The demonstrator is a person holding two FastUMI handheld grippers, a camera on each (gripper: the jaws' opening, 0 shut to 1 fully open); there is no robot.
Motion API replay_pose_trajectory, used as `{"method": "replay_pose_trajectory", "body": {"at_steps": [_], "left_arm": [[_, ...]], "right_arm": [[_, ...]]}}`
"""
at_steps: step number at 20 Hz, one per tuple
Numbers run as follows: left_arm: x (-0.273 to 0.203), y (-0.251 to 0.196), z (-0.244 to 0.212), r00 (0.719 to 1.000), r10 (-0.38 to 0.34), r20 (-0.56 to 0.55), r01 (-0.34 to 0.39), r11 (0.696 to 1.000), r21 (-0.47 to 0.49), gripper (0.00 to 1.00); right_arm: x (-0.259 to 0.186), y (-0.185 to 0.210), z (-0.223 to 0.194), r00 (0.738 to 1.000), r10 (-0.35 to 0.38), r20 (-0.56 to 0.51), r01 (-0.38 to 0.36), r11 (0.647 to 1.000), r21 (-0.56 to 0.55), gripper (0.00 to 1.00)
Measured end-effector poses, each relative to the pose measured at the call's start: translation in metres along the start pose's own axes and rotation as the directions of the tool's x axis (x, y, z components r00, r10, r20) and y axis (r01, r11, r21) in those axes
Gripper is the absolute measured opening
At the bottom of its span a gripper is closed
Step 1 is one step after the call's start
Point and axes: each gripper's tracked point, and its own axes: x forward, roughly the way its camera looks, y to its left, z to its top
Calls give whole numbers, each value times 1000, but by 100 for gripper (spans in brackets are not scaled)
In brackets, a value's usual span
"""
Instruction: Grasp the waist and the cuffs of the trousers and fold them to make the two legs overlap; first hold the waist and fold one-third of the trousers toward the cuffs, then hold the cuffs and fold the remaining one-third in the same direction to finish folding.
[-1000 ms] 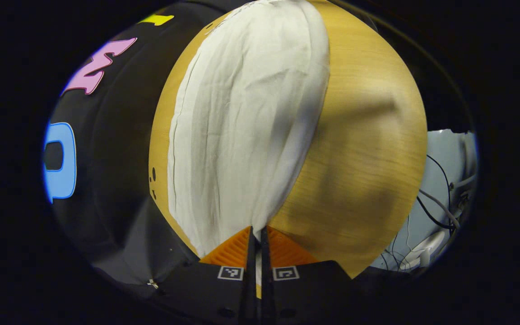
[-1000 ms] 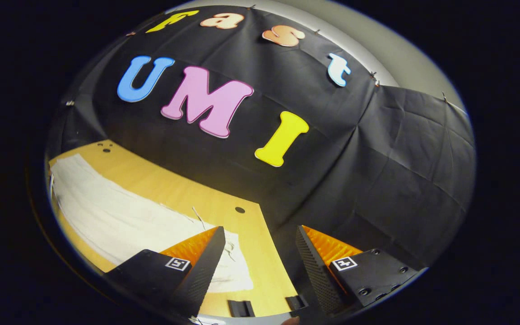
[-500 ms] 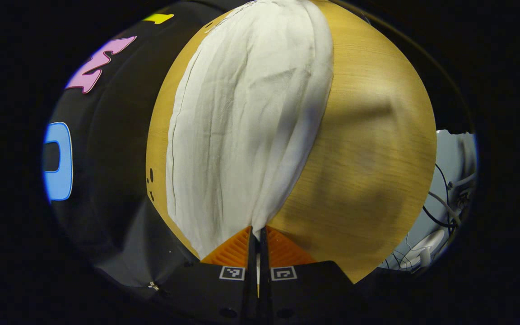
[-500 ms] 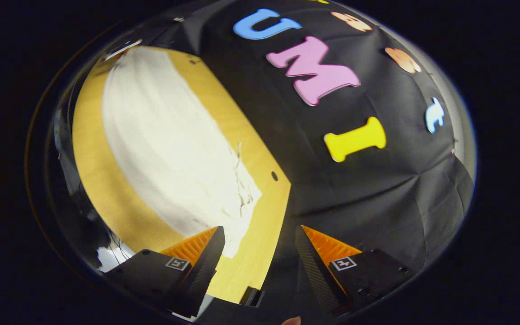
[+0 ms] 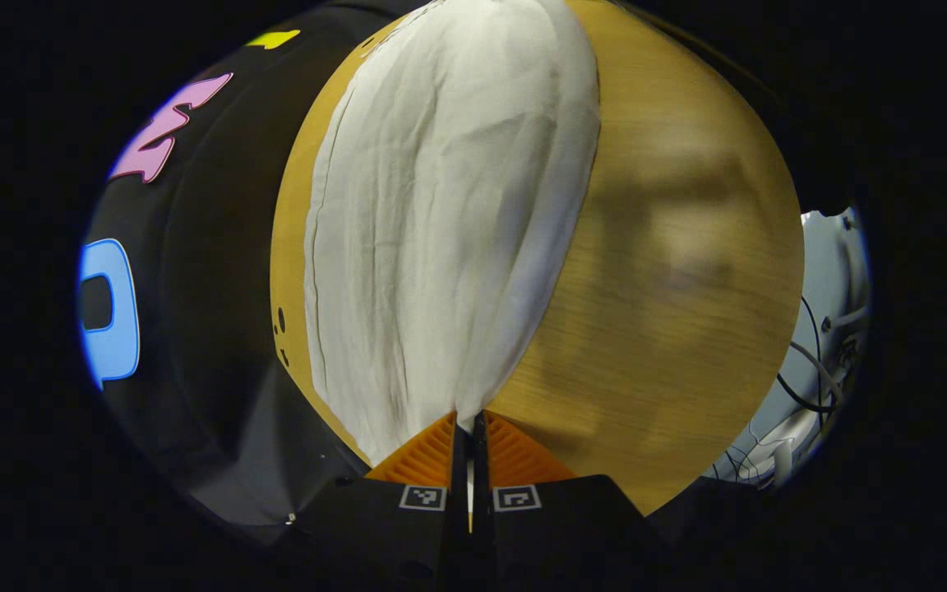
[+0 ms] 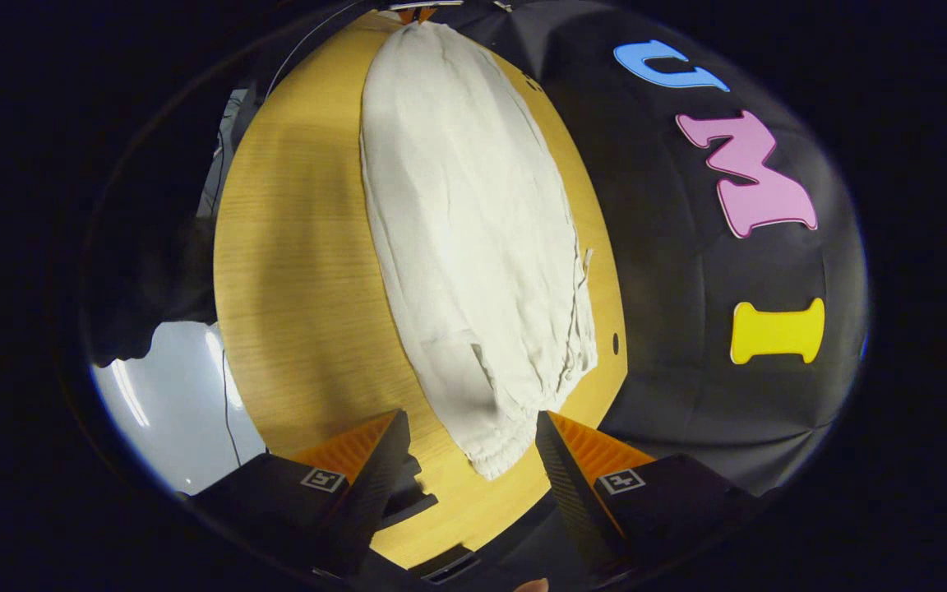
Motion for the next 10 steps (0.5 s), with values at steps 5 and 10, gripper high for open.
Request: {"method": "replay_pose_trajectory", "body": {"at_steps": [5, 10], "left_arm": [[0, 1, 3, 999, -42, -21, 41, 996, -75, 6], [0, 0, 4, 999, -28, -24, 26, 996, -86, 6]], "right_arm": [[32, -17, 15, 998, 32, 60, -26, 996, -88, 89], [46, 1, 9, 990, 137, 20, -137, 990, -18, 30]]}}
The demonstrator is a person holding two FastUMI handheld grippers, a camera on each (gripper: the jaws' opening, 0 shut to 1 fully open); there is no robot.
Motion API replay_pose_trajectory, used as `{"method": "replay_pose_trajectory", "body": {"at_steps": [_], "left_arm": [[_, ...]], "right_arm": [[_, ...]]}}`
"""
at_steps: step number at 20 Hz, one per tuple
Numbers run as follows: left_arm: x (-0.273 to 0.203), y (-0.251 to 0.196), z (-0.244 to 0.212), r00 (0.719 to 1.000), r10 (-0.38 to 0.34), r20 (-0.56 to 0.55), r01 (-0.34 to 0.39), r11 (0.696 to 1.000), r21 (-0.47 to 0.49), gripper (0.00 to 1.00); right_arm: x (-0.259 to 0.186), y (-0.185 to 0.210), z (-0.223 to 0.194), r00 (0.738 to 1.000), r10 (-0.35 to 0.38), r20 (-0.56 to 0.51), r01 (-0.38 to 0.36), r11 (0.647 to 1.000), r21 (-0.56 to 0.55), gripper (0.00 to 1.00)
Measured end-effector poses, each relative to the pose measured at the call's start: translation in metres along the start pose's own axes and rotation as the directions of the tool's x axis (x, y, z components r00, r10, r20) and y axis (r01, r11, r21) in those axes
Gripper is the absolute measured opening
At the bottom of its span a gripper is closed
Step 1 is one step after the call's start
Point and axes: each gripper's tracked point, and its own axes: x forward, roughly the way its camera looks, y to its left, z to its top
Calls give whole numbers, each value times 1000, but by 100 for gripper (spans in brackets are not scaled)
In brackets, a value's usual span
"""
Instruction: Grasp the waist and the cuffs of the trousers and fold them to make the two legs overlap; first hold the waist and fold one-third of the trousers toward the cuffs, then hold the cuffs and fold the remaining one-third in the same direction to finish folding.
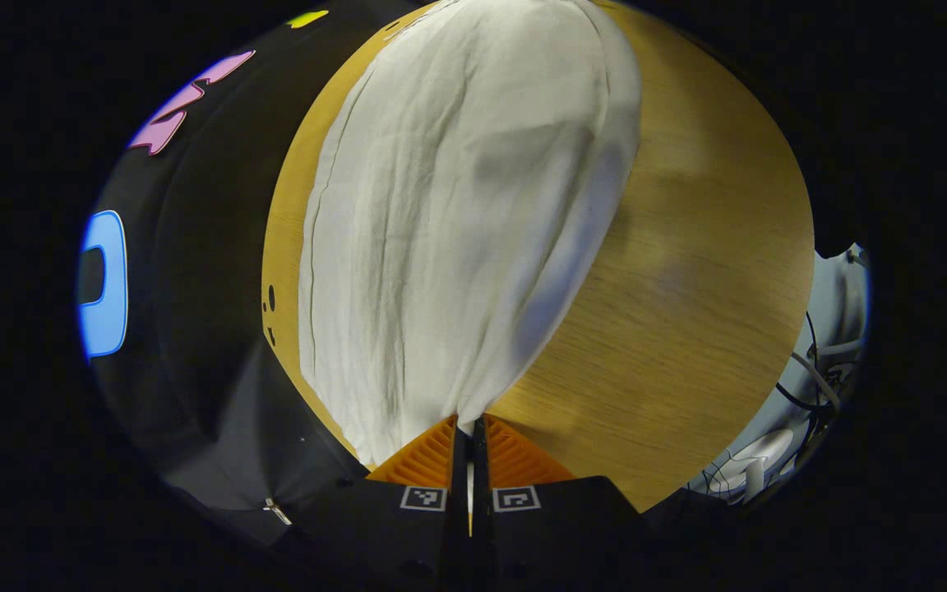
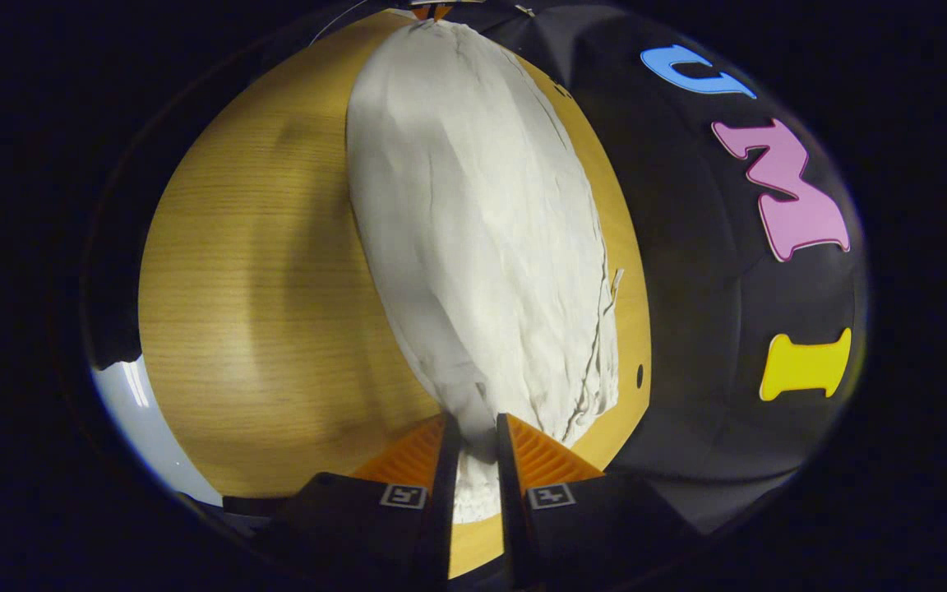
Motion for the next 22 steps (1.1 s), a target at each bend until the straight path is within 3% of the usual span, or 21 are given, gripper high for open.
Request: {"method": "replay_pose_trajectory", "body": {"at_steps": [1, 4, 7, 12, 16, 22], "left_arm": [[0, 0, -1, 1000, 10, 4, -10, 1000, -9, 6], [-2, -4, -2, 1000, 2, 12, -2, 1000, -24, 6], [-8, -8, -7, 1000, -6, 6, 7, 999, -33, 5], [-32, 0, -6, 999, 24, 49, -15, 984, -180, 5], [-57, 38, 6, 992, 84, 97, -49, 946, -320, 5], [-51, 107, 17, 983, 144, 114, -75, 881, -466, 5]], "right_arm": [[-2, 0, 0, 1000, -13, -10, 13, 1000, -9, 8], [-2, 2, -4, 999, -1, -42, 1, 1000, -18, 5], [-13, 3, 2, 996, 55, -71, -49, 996, 75, 5], [-44, -32, 25, 997, -54, -55, 64, 977, 201, 5], [-60, -72, 41, 985, -162, -55, 171, 927, 333, 5], [-62, -118, 45, 967, -243, -78, 247, 821, 515, 5]]}}
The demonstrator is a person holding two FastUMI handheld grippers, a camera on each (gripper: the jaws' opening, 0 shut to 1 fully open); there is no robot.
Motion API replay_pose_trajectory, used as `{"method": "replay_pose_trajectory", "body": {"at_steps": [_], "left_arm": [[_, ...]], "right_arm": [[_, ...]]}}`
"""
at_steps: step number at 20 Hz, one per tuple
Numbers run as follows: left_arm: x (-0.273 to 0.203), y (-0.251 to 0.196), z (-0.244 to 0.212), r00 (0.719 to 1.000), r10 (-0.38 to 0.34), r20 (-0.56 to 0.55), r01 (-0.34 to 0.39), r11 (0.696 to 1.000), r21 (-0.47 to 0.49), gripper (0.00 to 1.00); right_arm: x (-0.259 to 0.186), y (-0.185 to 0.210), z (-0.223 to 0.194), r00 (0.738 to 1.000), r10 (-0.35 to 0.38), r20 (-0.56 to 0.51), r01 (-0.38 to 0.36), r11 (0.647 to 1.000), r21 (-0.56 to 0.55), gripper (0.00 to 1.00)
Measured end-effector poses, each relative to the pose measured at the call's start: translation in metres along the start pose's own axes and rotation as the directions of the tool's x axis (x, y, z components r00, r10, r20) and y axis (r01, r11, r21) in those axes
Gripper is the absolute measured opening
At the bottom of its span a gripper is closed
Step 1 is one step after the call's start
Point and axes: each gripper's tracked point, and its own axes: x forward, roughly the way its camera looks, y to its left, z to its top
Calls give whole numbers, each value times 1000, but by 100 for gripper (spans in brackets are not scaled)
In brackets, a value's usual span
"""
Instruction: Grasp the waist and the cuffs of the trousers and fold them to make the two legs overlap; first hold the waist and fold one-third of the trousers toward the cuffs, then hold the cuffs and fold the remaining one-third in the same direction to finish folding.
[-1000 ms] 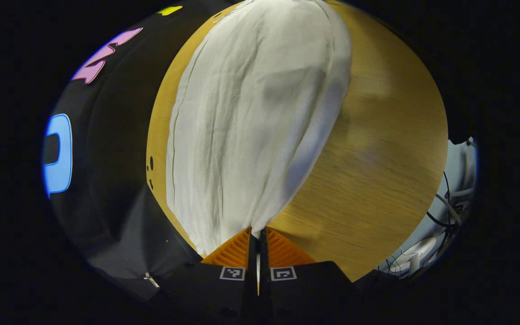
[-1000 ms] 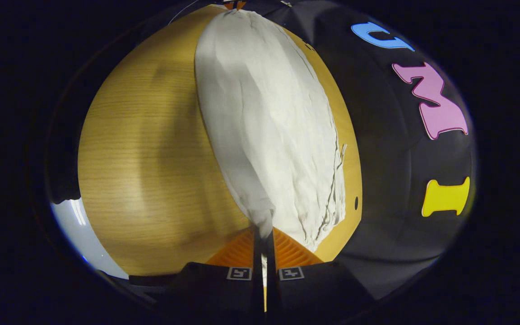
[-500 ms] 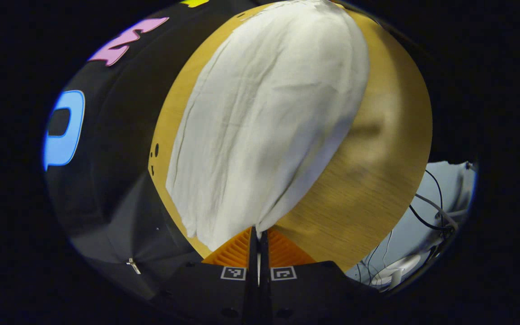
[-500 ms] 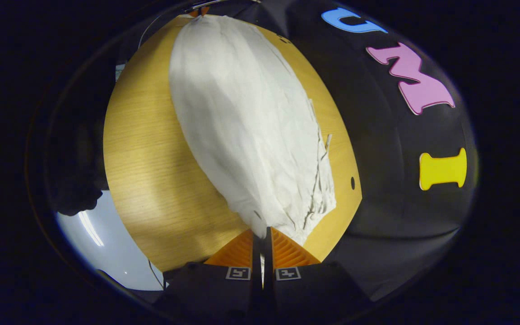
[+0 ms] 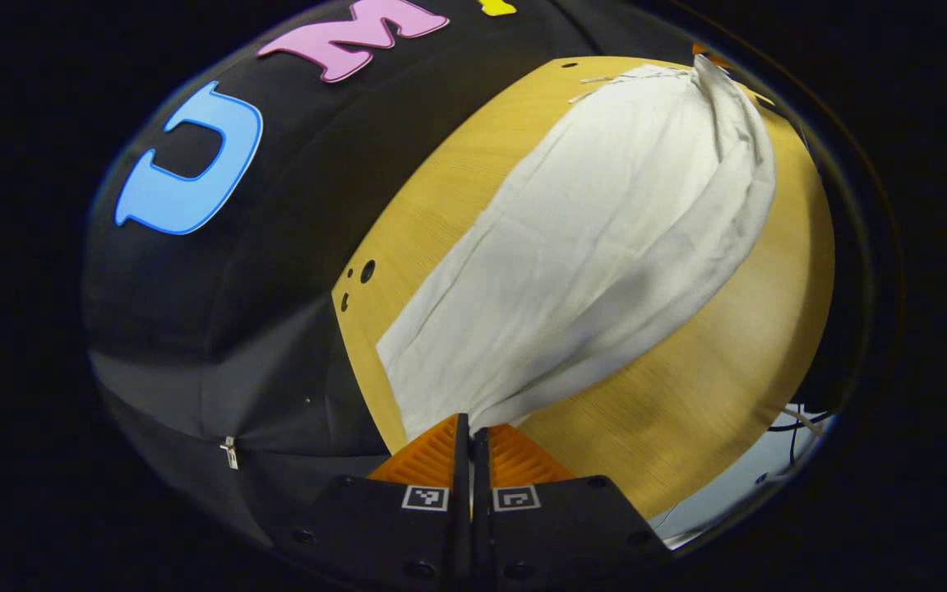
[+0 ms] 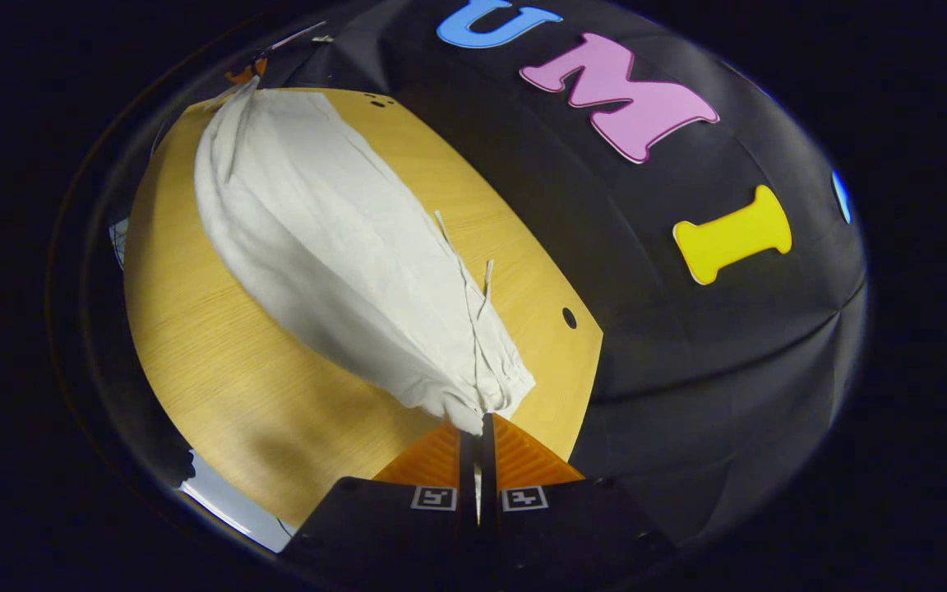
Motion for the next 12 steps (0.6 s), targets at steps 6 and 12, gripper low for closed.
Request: {"method": "replay_pose_trajectory", "body": {"at_steps": [6, 12], "left_arm": [[17, 35, 26, 1000, -2, -1, 1, 979, -203, 6], [59, 48, 42, 999, -35, -27, 28, 969, -245, 5]], "right_arm": [[22, -38, 21, 998, -65, 6, 60, 953, 296, 5], [67, -51, 45, 998, -68, 4, 60, 904, 423, 5]]}}
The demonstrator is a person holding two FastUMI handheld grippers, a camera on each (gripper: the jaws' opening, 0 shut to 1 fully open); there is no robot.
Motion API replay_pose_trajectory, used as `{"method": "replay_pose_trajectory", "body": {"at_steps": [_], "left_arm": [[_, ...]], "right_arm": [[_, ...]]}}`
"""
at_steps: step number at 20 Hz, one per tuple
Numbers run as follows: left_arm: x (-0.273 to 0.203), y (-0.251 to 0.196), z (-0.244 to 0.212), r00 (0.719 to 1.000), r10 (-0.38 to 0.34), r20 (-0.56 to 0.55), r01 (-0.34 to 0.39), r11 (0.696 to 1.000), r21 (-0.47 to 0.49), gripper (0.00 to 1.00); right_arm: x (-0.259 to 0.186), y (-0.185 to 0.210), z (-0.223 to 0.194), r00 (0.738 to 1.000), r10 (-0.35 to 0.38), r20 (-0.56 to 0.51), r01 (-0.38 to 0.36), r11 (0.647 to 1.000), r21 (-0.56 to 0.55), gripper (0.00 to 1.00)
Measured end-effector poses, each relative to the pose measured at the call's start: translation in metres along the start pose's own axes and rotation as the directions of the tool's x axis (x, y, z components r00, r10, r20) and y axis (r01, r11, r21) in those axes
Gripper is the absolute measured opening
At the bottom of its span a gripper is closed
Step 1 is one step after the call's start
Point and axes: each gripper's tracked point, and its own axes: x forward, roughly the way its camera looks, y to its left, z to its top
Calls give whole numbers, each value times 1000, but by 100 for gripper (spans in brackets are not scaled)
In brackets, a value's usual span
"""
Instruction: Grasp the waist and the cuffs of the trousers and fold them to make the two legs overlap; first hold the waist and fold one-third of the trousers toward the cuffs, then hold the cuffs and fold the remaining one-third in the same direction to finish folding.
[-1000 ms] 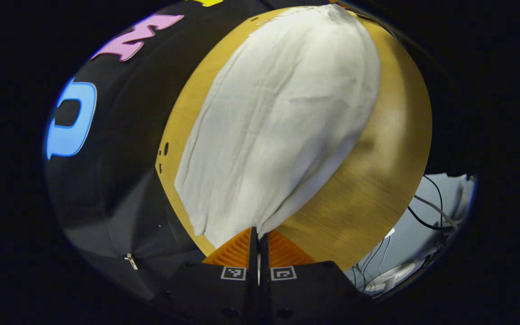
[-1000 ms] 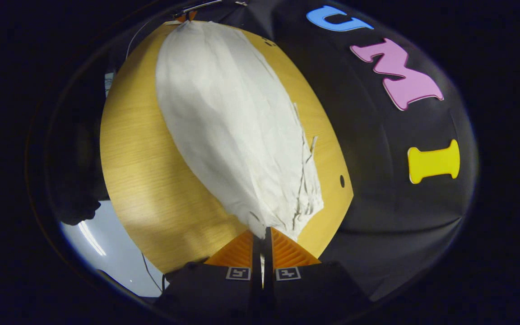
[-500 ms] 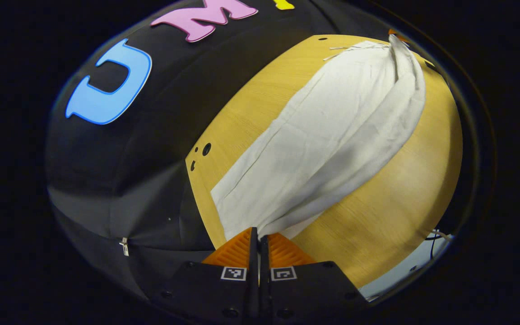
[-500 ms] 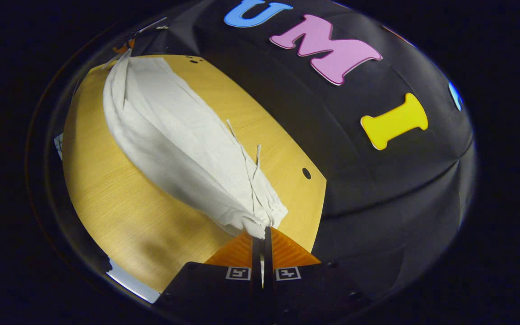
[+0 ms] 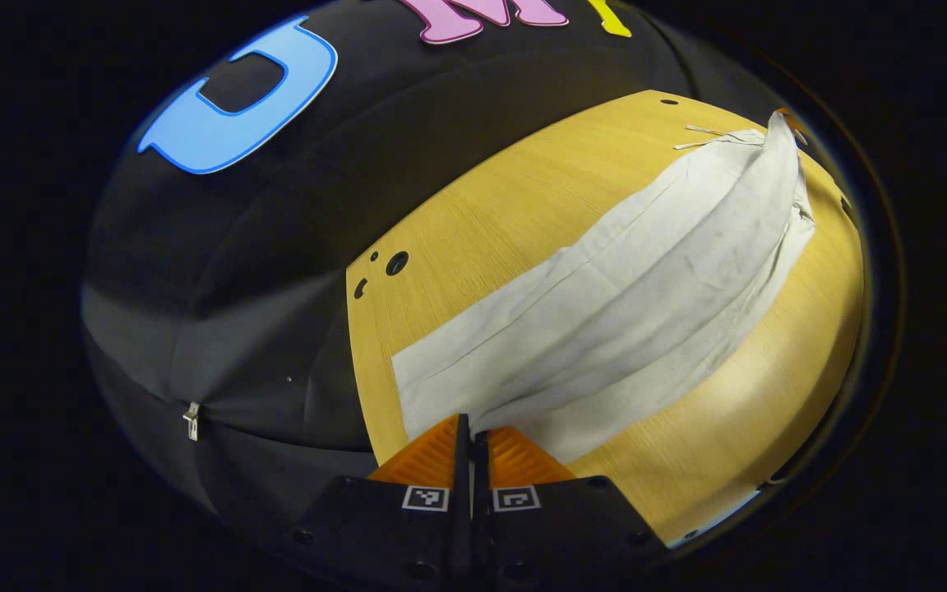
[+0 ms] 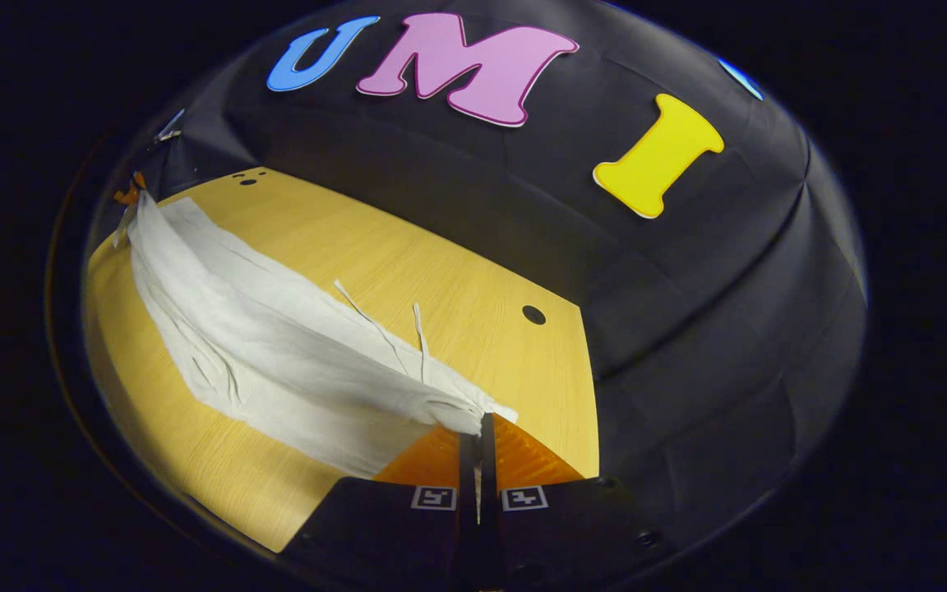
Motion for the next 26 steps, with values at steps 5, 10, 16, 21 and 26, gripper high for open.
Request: {"method": "replay_pose_trajectory", "body": {"at_steps": [5, 10, 16, 21, 26], "left_arm": [[43, 7, 6, 999, -6, -37, 6, 1000, -6, 5], [83, 8, 12, 997, -9, -75, 9, 1000, 12, 5], [119, 0, 7, 991, -24, -133, 32, 998, 55, 5], [126, 0, 3, 990, -10, -139, 18, 998, 55, 8], [125, 16, 3, 991, 72, -110, -67, 997, 48, 43]], "right_arm": [[41, 3, 0, 999, 14, -37, -10, 996, 86, 5], [81, 17, -12, 994, 40, -97, -30, 995, 97, 5], [121, 25, -34, 982, 67, -178, -40, 988, 150, 5], [134, 32, -51, 966, 112, -235, -62, 976, 210, 8], [140, 32, -53, 966, 92, -241, -44, 979, 198, 22]]}}
